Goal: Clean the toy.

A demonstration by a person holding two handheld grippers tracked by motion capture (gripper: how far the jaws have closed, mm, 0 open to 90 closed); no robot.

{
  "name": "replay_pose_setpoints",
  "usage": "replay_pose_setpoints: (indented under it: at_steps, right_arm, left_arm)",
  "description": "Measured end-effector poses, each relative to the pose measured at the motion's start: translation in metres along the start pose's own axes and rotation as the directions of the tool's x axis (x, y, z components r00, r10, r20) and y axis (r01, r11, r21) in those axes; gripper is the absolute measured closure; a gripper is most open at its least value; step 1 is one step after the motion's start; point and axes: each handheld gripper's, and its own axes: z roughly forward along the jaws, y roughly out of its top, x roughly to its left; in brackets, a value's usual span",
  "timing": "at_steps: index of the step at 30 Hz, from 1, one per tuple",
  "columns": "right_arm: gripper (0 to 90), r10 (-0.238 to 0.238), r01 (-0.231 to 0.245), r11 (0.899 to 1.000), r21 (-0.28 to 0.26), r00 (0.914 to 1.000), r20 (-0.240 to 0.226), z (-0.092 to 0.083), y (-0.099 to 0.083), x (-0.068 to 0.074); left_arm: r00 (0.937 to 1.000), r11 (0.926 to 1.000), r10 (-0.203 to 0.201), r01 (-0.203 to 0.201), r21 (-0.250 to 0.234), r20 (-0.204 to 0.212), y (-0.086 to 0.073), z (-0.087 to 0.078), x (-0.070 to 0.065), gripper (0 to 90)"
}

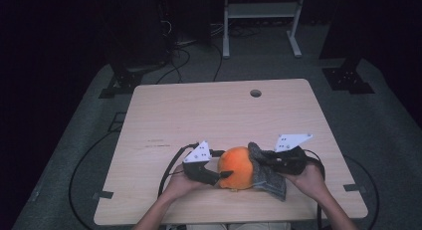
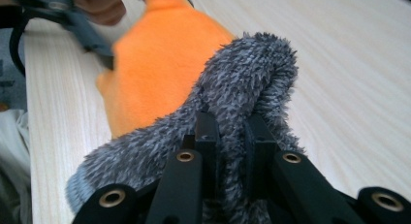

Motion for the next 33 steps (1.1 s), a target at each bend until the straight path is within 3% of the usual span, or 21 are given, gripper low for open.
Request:
replay_pose_setpoints:
  at_steps: [3,5,7,8,11,13,15,17,20,21,22,23,25,27,29,31,33]
  right_arm:
    - [79.2,-0.042,0.040,0.997,-0.072,0.9988,-0.025,-0.006,0.006,0.019]
    - [79.2,-0.095,0.092,0.993,-0.069,0.9948,-0.036,0.002,0.013,0.037]
    - [79.1,-0.130,0.129,0.991,-0.041,0.9911,-0.029,0.013,0.015,0.045]
    - [79.1,-0.149,0.148,0.989,-0.023,0.9889,-0.005,0.019,0.013,0.046]
    - [79.4,-0.144,0.144,0.990,-0.011,0.9890,0.035,0.020,0.006,0.040]
    - [79.4,-0.114,0.114,0.993,0.010,0.9914,0.063,0.015,-0.001,0.033]
    - [79.4,-0.104,0.103,0.995,0.017,0.9909,0.085,0.011,-0.006,0.031]
    - [79.4,-0.119,0.120,0.993,-0.004,0.9890,0.088,0.007,-0.006,0.037]
    - [79.4,-0.210,0.212,0.977,-0.038,0.9769,0.040,0.015,0.003,0.060]
    - [79.4,-0.245,0.246,0.969,-0.028,0.9691,0.026,0.021,0.006,0.067]
    - [79.3,-0.267,0.267,0.964,-0.016,0.9636,0.021,0.027,0.007,0.072]
    - [79.4,-0.304,0.304,0.953,0.015,0.9524,0.027,0.036,0.009,0.078]
    - [79.4,-0.328,0.326,0.944,0.050,0.9437,0.043,0.043,0.008,0.080]
    - [79.5,-0.307,0.305,0.951,0.049,0.9505,0.046,0.041,0.004,0.076]
    - [79.5,-0.290,0.286,0.956,0.062,0.9554,0.057,0.034,-0.001,0.070]
    - [79.5,-0.246,0.241,0.968,0.068,0.9670,0.066,0.023,-0.010,0.059]
    - [79.4,-0.193,0.191,0.981,0.043,0.9791,0.063,0.014,-0.014,0.051]
  left_arm:
    - [0.9957,0.9957,-0.092,0.092,-0.012,-0.012,-0.002,0.001,0.006,47.9]
    - [0.9919,0.9919,-0.126,0.126,-0.014,-0.013,-0.002,0.001,0.009,50.2]
    - [0.9886,0.9889,-0.149,0.149,0.001,-0.023,-0.003,0.000,0.012,51.5]
    - [0.9858,0.9860,-0.167,0.167,0.002,-0.020,-0.004,-0.001,0.013,51.8]
    - [0.9710,0.9708,-0.239,0.239,-0.022,0.010,-0.008,-0.003,0.018,50.0]
    - [0.9630,0.9630,-0.267,0.268,-0.028,0.037,-0.009,-0.002,0.022,41.4]
    - [0.9615,0.9615,-0.271,0.273,-0.031,0.042,-0.009,-0.002,0.022,42.1]
    - [0.9580,0.9580,-0.285,0.286,-0.025,0.035,-0.008,-0.002,0.022,49.1]
    - [0.9344,0.9337,-0.355,0.356,-0.040,0.034,-0.009,-0.001,0.023,54.7]
    - [0.9312,0.9305,-0.363,0.364,-0.041,0.034,-0.010,-0.001,0.024,55.0]
    - [0.9298,0.9289,-0.366,0.368,-0.044,0.036,-0.010,-0.001,0.025,55.0]
    - [0.9302,0.9294,-0.365,0.367,-0.043,0.034,-0.010,-0.001,0.025,55.0]
    - [0.9286,0.9277,-0.370,0.371,-0.044,0.035,-0.011,-0.001,0.026,55.0]
    - [0.9251,0.9242,-0.378,0.379,-0.044,0.038,-0.013,-0.002,0.028,54.9]
    - [0.9278,0.9271,-0.371,0.373,-0.041,0.039,-0.014,-0.003,0.029,54.8]
    - [0.9333,0.9328,-0.357,0.358,-0.040,0.041,-0.013,-0.003,0.029,54.6]
    - [0.9481,0.9477,-0.316,0.317,-0.036,0.035,-0.011,-0.003,0.026,54.2]
